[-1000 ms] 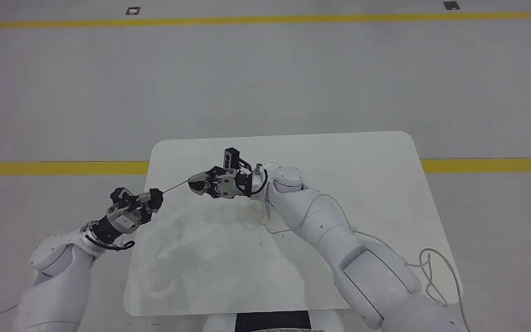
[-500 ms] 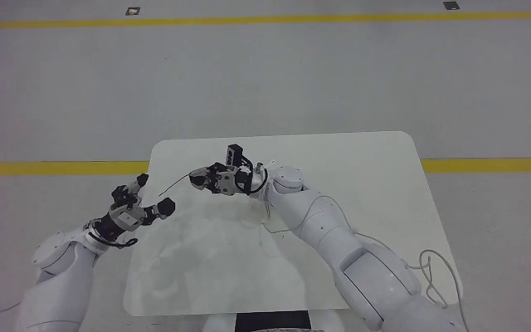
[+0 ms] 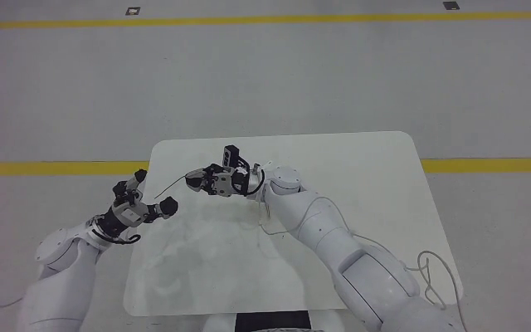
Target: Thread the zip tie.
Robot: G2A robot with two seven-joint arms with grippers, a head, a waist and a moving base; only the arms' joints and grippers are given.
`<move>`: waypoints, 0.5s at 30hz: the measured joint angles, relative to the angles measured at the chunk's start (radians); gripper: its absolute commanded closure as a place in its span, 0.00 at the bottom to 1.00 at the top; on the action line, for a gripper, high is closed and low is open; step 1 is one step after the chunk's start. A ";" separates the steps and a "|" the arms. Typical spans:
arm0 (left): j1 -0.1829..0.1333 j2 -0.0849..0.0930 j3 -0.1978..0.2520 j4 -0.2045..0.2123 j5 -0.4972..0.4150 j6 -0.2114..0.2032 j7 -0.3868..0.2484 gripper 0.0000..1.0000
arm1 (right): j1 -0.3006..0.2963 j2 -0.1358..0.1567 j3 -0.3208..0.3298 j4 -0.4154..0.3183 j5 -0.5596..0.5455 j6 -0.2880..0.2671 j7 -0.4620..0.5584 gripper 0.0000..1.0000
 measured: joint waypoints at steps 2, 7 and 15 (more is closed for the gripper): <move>-0.001 0.001 0.003 0.000 -0.006 0.002 0.001 0.00 | -0.014 0.006 0.000 -0.032 -0.020 0.009 -0.014 1.00; -0.005 0.004 0.008 0.006 -0.014 0.008 -0.006 0.59 | -0.048 0.020 0.005 -0.087 -0.045 0.025 -0.027 1.00; -0.010 0.009 0.017 0.016 -0.013 0.009 -0.011 0.87 | -0.072 0.037 0.005 -0.153 -0.101 0.040 -0.049 1.00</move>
